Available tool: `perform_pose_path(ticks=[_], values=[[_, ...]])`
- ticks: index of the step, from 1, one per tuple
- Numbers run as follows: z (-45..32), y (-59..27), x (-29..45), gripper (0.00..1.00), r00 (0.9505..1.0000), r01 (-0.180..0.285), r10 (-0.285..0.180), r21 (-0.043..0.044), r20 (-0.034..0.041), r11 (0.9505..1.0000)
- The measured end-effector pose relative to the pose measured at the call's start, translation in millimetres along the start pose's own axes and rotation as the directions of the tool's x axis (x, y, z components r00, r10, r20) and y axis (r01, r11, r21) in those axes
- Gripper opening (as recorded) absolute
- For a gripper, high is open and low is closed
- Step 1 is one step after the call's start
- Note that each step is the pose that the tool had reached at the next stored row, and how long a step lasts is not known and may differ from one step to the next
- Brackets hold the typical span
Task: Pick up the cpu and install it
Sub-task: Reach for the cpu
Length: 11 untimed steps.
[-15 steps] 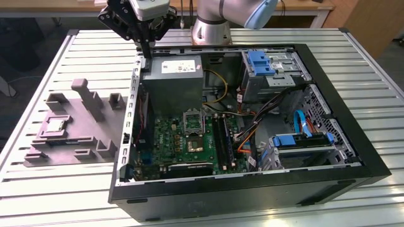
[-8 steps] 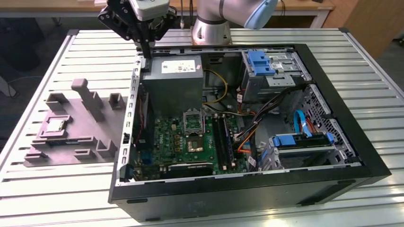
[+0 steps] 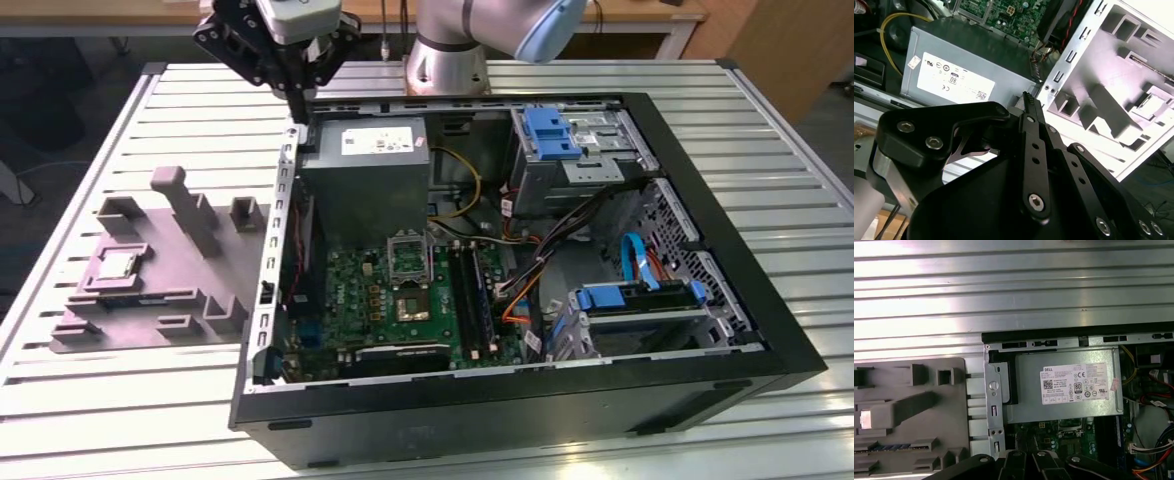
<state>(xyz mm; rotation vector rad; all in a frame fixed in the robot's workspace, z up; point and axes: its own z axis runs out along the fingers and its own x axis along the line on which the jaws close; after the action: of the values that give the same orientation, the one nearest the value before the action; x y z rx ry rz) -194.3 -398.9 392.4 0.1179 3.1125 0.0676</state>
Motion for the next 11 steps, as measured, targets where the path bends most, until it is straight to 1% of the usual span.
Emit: perform_pose_path(ticks=[11], values=[[-0.5, -1.4, 18.2, 0.11, 1.0, 0.0, 0.0, -0.0001, 0.0, 1.0]])
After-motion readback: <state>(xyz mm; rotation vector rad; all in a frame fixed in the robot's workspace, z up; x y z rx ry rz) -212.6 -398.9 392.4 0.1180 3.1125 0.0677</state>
